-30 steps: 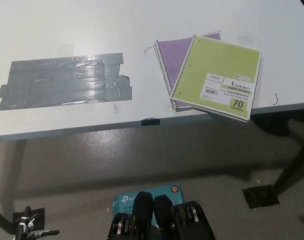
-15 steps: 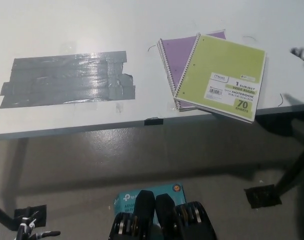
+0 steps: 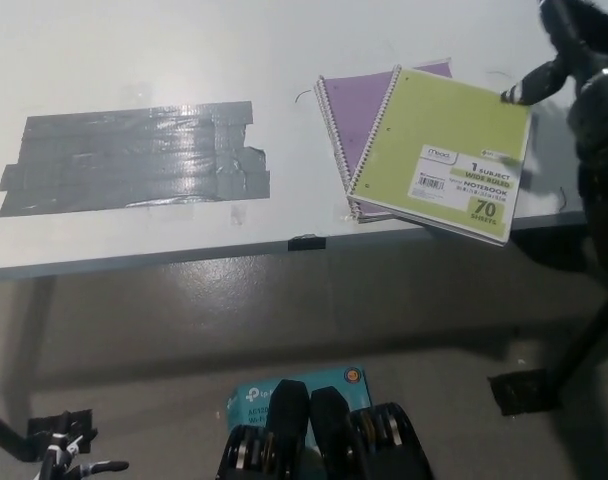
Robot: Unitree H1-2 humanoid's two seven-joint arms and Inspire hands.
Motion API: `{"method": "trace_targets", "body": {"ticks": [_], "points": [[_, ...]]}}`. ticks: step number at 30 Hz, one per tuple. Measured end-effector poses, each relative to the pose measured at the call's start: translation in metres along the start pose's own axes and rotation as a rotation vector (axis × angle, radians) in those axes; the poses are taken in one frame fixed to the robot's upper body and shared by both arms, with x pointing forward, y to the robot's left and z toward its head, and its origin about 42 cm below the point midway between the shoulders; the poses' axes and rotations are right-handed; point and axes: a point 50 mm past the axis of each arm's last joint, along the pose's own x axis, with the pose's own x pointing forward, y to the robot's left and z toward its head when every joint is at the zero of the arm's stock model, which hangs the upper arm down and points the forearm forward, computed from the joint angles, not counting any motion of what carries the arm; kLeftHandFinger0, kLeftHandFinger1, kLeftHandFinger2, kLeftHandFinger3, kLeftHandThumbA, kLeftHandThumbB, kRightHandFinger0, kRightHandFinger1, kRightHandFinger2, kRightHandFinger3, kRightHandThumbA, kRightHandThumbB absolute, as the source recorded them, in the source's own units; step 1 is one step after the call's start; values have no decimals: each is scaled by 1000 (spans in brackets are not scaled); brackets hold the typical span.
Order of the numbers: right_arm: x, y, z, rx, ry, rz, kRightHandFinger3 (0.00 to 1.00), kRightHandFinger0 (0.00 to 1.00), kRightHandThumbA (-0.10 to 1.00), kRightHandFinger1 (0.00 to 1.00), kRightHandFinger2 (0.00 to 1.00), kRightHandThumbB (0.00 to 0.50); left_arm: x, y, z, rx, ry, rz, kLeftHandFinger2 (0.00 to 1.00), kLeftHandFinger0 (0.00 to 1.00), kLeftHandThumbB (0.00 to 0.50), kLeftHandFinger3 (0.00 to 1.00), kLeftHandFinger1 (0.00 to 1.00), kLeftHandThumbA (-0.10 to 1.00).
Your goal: The robot uses its right hand to align two notebooks stacked together until they are fully overlapped
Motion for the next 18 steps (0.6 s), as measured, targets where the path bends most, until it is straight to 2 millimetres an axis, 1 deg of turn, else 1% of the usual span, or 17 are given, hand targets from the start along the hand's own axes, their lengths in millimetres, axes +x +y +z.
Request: {"method": "trace_targets", "body": {"ticks": [2, 4, 7, 8, 9, 10, 11, 12, 14, 15, 16, 17, 18], "points": [[5, 13, 3, -2, 16, 42, 1000, 1000, 1000, 1000, 1000, 500, 0, -2, 0, 4, 1, -7, 566, 378, 489, 972, 486, 1000], [9, 25, 5, -2, 30, 79, 1000, 1000, 1000, 1000, 1000, 500, 0, -4, -1, 9, 4, -13, 566, 366, 500, 971, 472, 1000], [12, 40, 10, 11, 39, 122, 1000, 1000, 1000, 1000, 1000, 500, 0, -7, -2, 12, 7, -20, 561, 355, 499, 979, 444, 1000], [12, 45, 11, 16, 41, 135, 1000, 1000, 1000, 1000, 1000, 495, 1, -7, -2, 12, 7, -21, 573, 344, 500, 986, 442, 1000], [13, 49, 13, 20, 41, 145, 1000, 1000, 1000, 1000, 1000, 497, 1, -7, -2, 11, 7, -22, 574, 342, 500, 986, 442, 1000], [13, 52, 15, 26, 40, 153, 1000, 1000, 1000, 1000, 1000, 474, 1, -7, -2, 11, 8, -23, 576, 363, 498, 992, 450, 1000], [13, 55, 17, 34, 40, 160, 1000, 1000, 1000, 1000, 1000, 473, 1, -8, -3, 12, 8, -24, 576, 368, 498, 993, 451, 1000], [13, 57, 18, 47, 41, 166, 1000, 1000, 1000, 1000, 1000, 483, 1, -8, -3, 13, 8, -25, 575, 354, 497, 995, 457, 1000], [14, 61, 20, 71, 46, 179, 1000, 1000, 1000, 1000, 1000, 488, 1, -9, -3, 15, 9, -29, 562, 330, 496, 987, 435, 1000], [14, 64, 21, 77, 46, 184, 1000, 1000, 1000, 1000, 1000, 498, 1, -10, -3, 16, 9, -29, 561, 321, 475, 985, 431, 1000], [13, 65, 21, 80, 46, 187, 1000, 1000, 1000, 1000, 1000, 500, 1, -10, -3, 15, 9, -30, 559, 308, 478, 989, 420, 1000], [13, 66, 21, 84, 46, 187, 1000, 1000, 1000, 1000, 1000, 498, 1, -10, -3, 15, 9, -30, 564, 317, 490, 994, 432, 1000], [13, 68, 21, 87, 49, 187, 1000, 1000, 1000, 1000, 1000, 498, 1, -10, -3, 15, 9, -30, 571, 345, 483, 1000, 452, 1000]]}}
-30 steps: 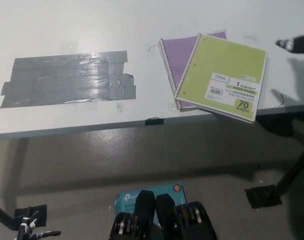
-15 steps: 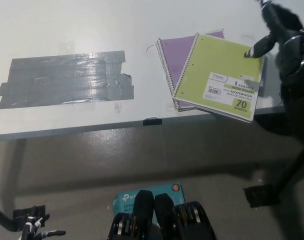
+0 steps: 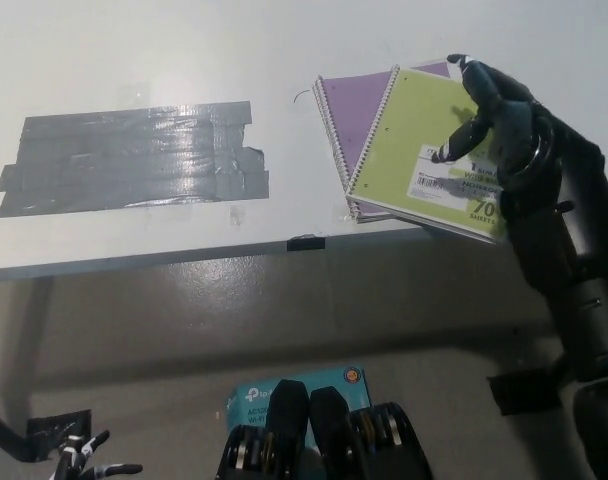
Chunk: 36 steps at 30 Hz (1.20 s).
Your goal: The robot uses its right hand to align two notebooks stacked together until they are fully overlapped
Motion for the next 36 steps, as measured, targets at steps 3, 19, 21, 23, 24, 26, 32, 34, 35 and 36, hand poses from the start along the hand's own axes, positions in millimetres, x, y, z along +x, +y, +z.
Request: {"method": "trace_targets", "body": {"ticks": [3, 19, 21, 23, 24, 26, 32, 34, 35, 36], "points": [[2, 6, -5, 1, 18, 1, 1000, 1000, 1000, 1000, 1000, 484, 0, -1, 0, 2, 1, -3, 584, 404, 478, 1000, 491, 1000], [14, 51, -30, 110, 119, -3, 1000, 1000, 1000, 1000, 1000, 463, 2, -10, -1, 17, 5, -30, 576, 427, 500, 1000, 489, 1000], [13, 55, -27, 111, 113, -8, 1000, 1000, 1000, 1000, 1000, 479, 3, -12, -1, 19, 5, -34, 570, 450, 500, 1000, 492, 1000], [13, 58, -23, 112, 106, -11, 1000, 1000, 1000, 1000, 1000, 480, 3, -13, -1, 22, 5, -39, 571, 451, 500, 1000, 490, 1000], [13, 59, -22, 112, 104, -11, 1000, 1000, 1000, 1000, 1000, 481, 3, -13, -1, 23, 5, -40, 569, 453, 500, 1000, 489, 1000], [14, 62, -21, 109, 104, -8, 1000, 1000, 1000, 1000, 1000, 462, 3, -14, -1, 25, 5, -41, 562, 421, 500, 1000, 481, 1000], [13, 69, -25, 92, 109, -1, 1000, 1000, 1000, 1000, 1000, 446, 3, -14, -1, 25, 3, -41, 589, 349, 500, 1000, 454, 1000], [12, 73, -31, 76, 118, 9, 1000, 1000, 1000, 1000, 1000, 443, 4, -14, 0, 26, 1, -43, 574, 354, 500, 1000, 461, 1000], [12, 74, -34, 69, 122, 14, 1000, 1000, 1000, 1000, 1000, 442, 4, -14, 0, 26, 0, -43, 572, 352, 500, 1000, 461, 1000], [11, 77, -40, 61, 130, 29, 1000, 1000, 1000, 1000, 1000, 416, 5, -15, 2, 26, -3, -44, 578, 320, 500, 1000, 457, 1000]]}}
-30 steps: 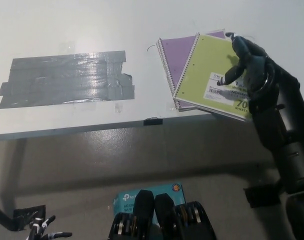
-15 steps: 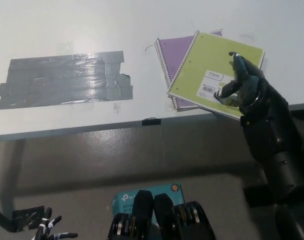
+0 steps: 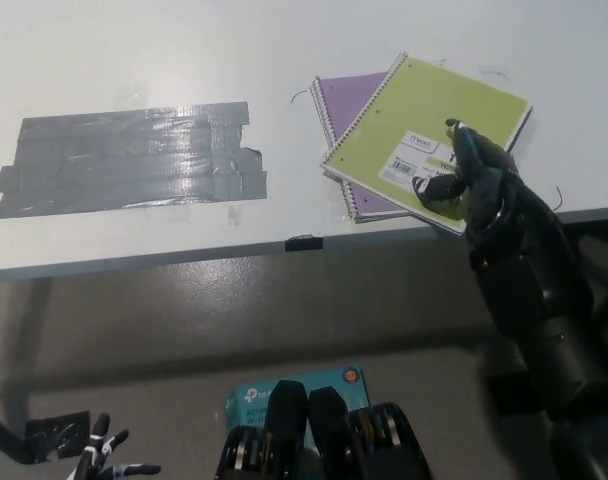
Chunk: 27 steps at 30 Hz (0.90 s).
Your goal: The robot uses its right hand to align two notebooks stacked together until they are fully overlapped
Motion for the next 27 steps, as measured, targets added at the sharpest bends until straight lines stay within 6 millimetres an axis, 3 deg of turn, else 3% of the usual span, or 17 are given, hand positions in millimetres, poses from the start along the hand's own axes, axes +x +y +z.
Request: {"method": "trace_targets", "body": {"ticks": [3, 6, 8, 11, 19, 27], "points": [[-2, 0, -6, -7, 1, 15, 1000, 1000, 1000, 1000, 1000, 483, 1, 0, 2, 2, -5, -2, 592, 360, 500, 1000, 485, 1000], [-2, 0, -9, -11, 3, 36, 1000, 1000, 1000, 1000, 1000, 498, 3, -2, 4, 3, -10, -6, 581, 406, 500, 1000, 498, 1000], [-2, 1, -9, -20, 3, 41, 1000, 1000, 1000, 1000, 1000, 500, 3, -2, 5, 2, -13, -7, 578, 403, 500, 1000, 496, 1000], [-3, 3, -9, -43, 1, 46, 1000, 1000, 1000, 1000, 1000, 497, 5, -3, 7, 0, -18, -9, 562, 309, 500, 1000, 472, 1000], [-7, 20, -1, -304, -42, 66, 1000, 1000, 1000, 1000, 1000, 500, 5, -4, 8, -3, -22, -17, 553, 337, 500, 1000, 467, 1000], [-10, 23, -3, -432, -90, 89, 1000, 1000, 1000, 1000, 1000, 500, 6, -5, 9, -8, -25, -34, 542, 318, 500, 1000, 460, 1000]]}}
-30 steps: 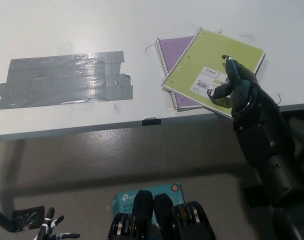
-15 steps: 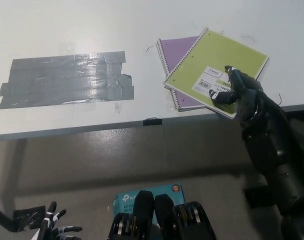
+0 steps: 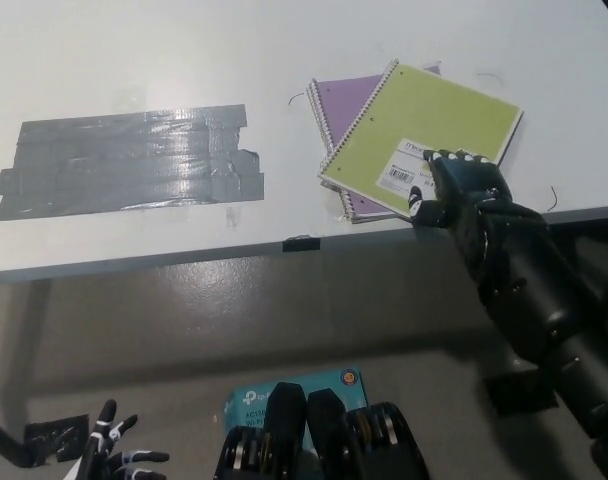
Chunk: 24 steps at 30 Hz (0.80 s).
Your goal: The robot uses its right hand to align two notebooks stacked together until they are fully overlapped
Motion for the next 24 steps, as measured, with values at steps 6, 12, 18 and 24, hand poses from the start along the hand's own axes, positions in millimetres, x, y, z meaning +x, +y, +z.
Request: {"method": "trace_targets", "body": {"ticks": [6, 12, 18, 24], "points": [[0, -3, -12, -82, -36, 11, 1000, 1000, 1000, 1000, 1000, 500, 0, 0, 0, 3, 0, -8, 538, 326, 500, 1000, 460, 1000], [0, -10, -37, -145, -48, 21, 1000, 1000, 1000, 1000, 1000, 500, 0, 0, 1, 4, -1, -10, 547, 347, 500, 1000, 462, 1000], [0, -13, -54, -202, -79, 29, 1000, 1000, 1000, 1000, 1000, 500, 0, 0, 1, 6, -1, -10, 517, 337, 500, 1000, 444, 1000], [-2, -12, -63, -273, -126, 23, 1000, 1000, 1000, 1000, 1000, 500, 0, 0, 1, 11, 0, -11, 518, 421, 500, 1000, 468, 1000]]}}
